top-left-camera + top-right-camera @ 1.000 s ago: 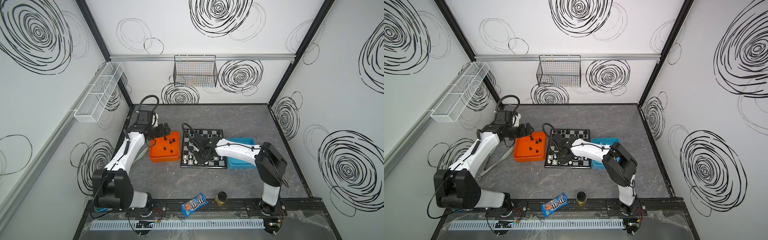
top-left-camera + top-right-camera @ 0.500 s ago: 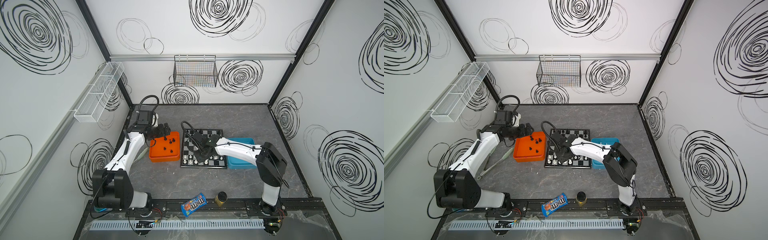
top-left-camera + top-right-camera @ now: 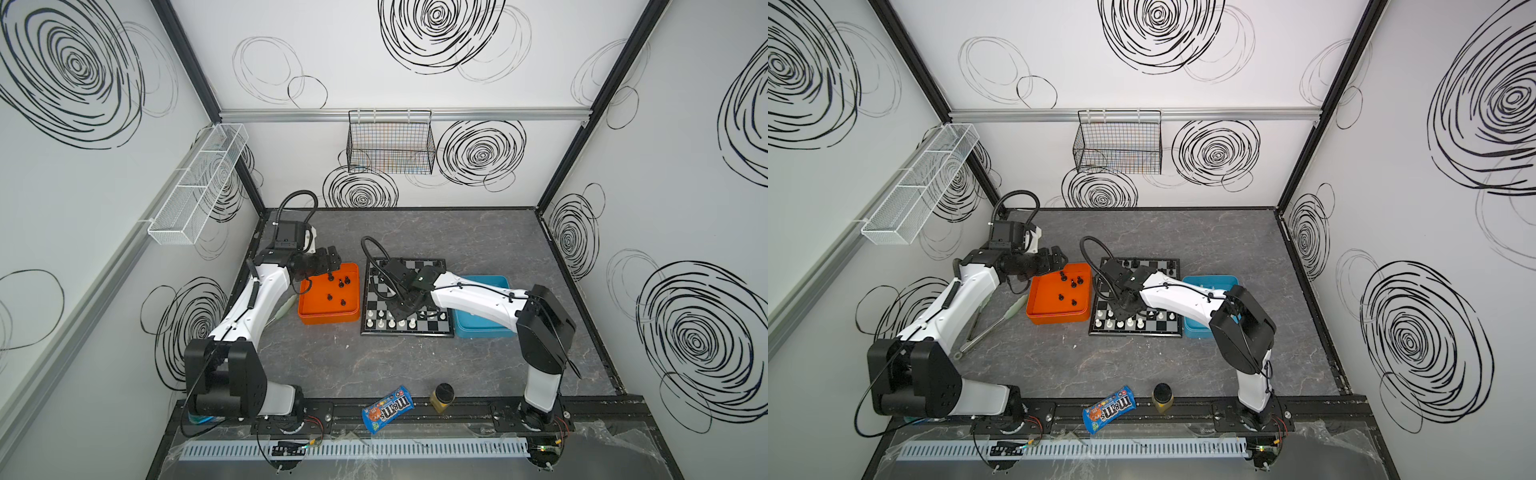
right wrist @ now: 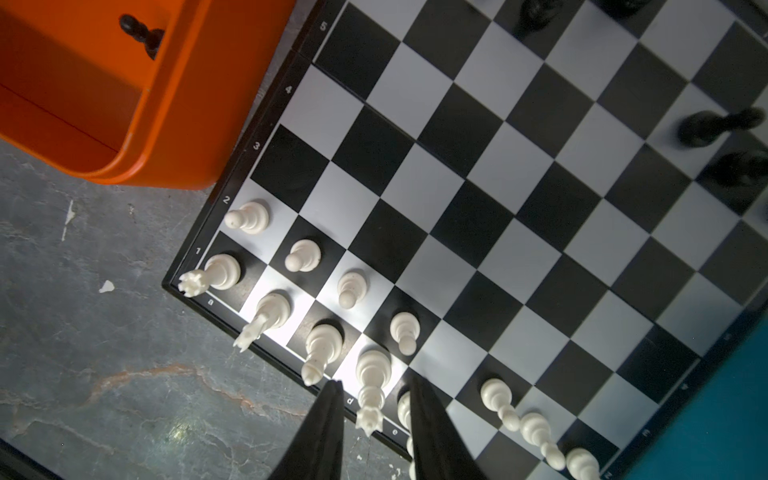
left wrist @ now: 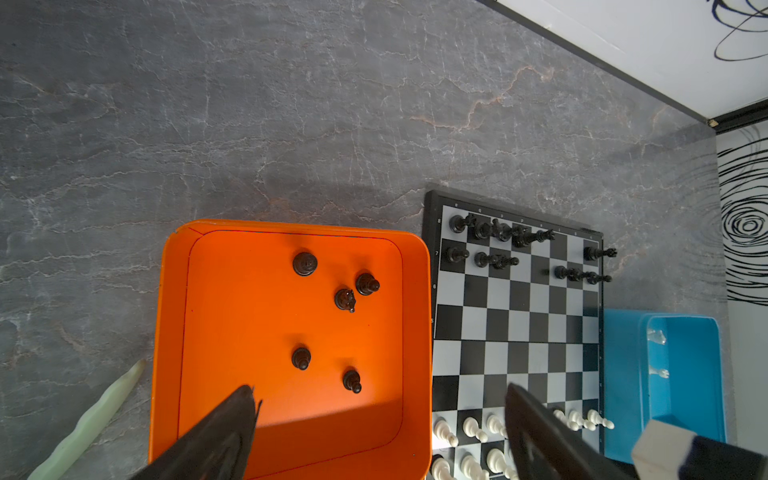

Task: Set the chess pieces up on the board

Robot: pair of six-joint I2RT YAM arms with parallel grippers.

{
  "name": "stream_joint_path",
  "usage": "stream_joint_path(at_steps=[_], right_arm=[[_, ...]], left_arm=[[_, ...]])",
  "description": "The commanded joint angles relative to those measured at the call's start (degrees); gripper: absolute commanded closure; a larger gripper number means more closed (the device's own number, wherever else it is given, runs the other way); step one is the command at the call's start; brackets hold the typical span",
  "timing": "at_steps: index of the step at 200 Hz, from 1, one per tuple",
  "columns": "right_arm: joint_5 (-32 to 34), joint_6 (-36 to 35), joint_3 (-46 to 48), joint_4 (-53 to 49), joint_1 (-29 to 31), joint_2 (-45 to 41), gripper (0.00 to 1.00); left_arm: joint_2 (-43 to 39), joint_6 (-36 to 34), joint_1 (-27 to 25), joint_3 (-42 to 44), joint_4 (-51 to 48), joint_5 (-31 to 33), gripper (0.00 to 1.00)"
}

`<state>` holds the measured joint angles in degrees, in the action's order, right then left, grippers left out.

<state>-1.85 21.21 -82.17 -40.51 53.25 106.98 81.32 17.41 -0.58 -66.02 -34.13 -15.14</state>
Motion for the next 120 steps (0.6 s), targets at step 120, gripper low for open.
stream_joint_path(at_steps=[120], right_arm=[[-2.25, -0.29, 1.08, -3.42, 0.11, 2.09, 0.67]], left_arm=[[-0.44, 1.03, 0.62, 0.27, 1.87, -0.38, 0.04]])
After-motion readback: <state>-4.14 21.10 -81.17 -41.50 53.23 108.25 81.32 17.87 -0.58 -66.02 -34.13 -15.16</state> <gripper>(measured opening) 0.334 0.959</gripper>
